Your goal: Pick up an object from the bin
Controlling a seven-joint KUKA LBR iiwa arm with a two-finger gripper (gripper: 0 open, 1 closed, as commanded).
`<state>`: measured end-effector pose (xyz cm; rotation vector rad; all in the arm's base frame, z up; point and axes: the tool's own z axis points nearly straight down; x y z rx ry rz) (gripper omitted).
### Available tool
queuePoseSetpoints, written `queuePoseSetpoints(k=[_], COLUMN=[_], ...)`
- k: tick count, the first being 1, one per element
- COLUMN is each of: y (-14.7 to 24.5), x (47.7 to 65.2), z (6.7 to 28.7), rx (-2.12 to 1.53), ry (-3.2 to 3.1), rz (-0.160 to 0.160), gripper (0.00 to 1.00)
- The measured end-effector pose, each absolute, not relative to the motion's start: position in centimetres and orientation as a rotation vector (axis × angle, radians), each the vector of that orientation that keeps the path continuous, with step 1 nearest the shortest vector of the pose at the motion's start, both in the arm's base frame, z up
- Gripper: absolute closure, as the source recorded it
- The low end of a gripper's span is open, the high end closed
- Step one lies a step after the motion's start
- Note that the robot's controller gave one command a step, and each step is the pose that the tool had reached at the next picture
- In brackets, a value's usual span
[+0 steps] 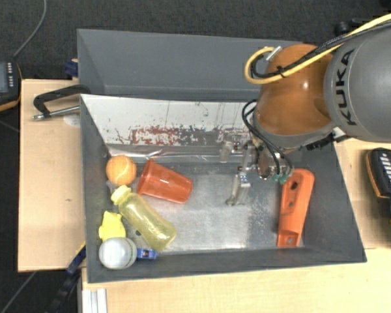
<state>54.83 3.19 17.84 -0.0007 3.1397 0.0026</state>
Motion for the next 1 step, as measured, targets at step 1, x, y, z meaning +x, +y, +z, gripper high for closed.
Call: queuePoseSetpoints(k=[1], y=[6.41], x=[56.1], z=[13.12], rx=[-0.129], ry=[3.136], rz=[0.002], gripper=[0.0])
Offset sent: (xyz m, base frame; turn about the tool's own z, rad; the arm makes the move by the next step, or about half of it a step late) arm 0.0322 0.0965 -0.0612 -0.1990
